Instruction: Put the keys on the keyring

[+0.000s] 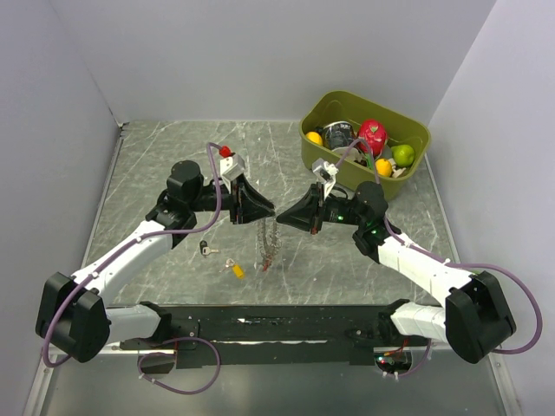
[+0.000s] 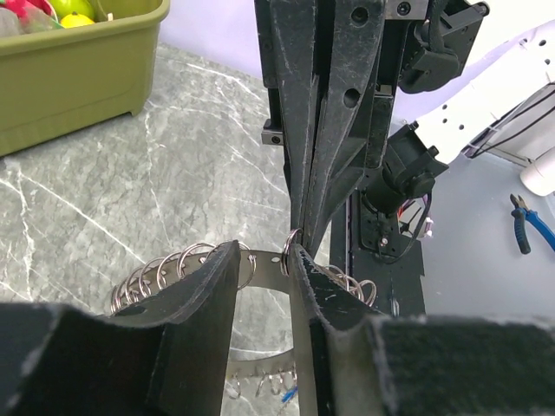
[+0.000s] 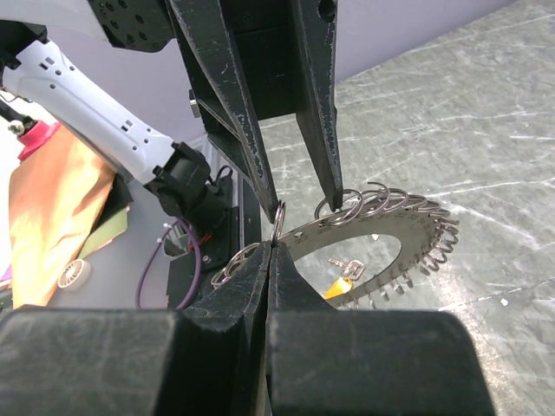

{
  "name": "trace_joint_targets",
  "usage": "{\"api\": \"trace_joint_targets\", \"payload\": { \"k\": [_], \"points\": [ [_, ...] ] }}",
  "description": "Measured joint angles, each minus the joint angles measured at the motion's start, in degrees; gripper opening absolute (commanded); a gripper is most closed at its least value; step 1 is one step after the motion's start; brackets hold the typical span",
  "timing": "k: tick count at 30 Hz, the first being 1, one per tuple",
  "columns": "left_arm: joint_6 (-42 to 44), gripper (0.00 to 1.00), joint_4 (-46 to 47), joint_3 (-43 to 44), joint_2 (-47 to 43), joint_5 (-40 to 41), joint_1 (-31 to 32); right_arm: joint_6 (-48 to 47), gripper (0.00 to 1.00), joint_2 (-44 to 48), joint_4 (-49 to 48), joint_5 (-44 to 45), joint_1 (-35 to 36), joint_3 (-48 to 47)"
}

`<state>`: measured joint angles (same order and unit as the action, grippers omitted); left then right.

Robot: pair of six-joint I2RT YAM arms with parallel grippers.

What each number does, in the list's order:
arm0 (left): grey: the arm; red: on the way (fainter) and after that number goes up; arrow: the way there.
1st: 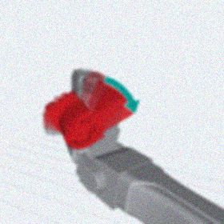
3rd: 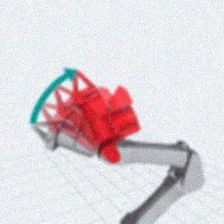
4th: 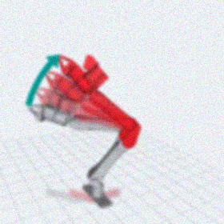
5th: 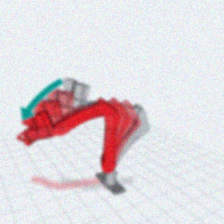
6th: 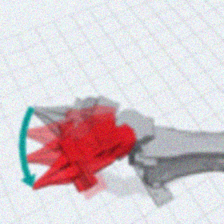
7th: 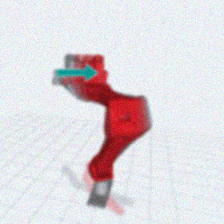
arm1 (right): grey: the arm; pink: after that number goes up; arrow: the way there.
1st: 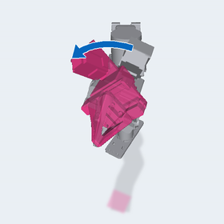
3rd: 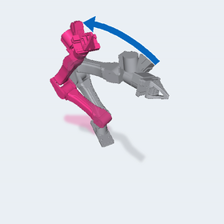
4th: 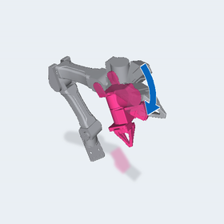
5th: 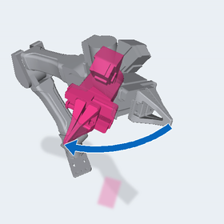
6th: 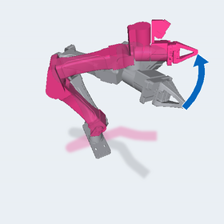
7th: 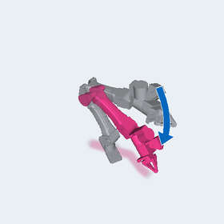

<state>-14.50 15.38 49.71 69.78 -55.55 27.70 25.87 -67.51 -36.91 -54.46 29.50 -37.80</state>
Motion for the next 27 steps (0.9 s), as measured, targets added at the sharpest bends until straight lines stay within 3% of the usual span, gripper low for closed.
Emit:
{"api": "trace_joint_targets", "payload": {
  "k": [3, 7, 13, 14, 15, 16, 19, 22, 27],
  "points": [
    [-0.2, 0.31, 0.5, -0.2, 0.0, -0.1, -0.1, 0.0, 0.0, 0.2, 0.0, 0.4, 0.0, 0.1],
    [-1.0, 0.01, 1.1, -0.6, 0.0, -0.5, -0.1, 0.0, 0.0, 0.7, -0.2, 1.4, 0.0, 0.9],
    [-1.7, 0.01, 2.8, -0.6, 1.2, -1.8, -0.2, 0.0, 0.0, 0.7, -0.2, 2.1, 0.0, 1.0],
    [-1.7, 0.01, 2.8, -0.6, 1.3, -1.8, -0.2, 0.0, 0.03, 0.7, 0.0, 2.2, 0.0, 1.0],
    [-1.7, 0.01, 2.8, -0.6, 1.3, -1.8, -0.2, 0.0, 0.14, 0.7, 0.1, 2.4, 0.0, 1.0],
    [-1.6, 0.01, 2.8, -0.6, 1.3, -1.8, -0.2, -0.1, 0.32, 0.7, 0.2, 2.5, 0.0, 1.0],
    [-1.0, 0.01, 2.0, -0.6, 1.2, -1.7, -0.2, -0.6, 0.56, 1.3, 0.6, 3.1, 0.0, 1.1],
    [0.0, 0.01, 0.0, -0.6, 0.9, -1.5, -0.2, -1.8, 0.64, 3.5, 1.3, 4.7, 0.0, 1.1],
    [1.3, 0.01, -1.9, -0.6, 0.1, -0.9, 0.0, -3.5, 0.64, 6.3, 2.4, 6.5, 0.0, 1.0]
  ]
}}
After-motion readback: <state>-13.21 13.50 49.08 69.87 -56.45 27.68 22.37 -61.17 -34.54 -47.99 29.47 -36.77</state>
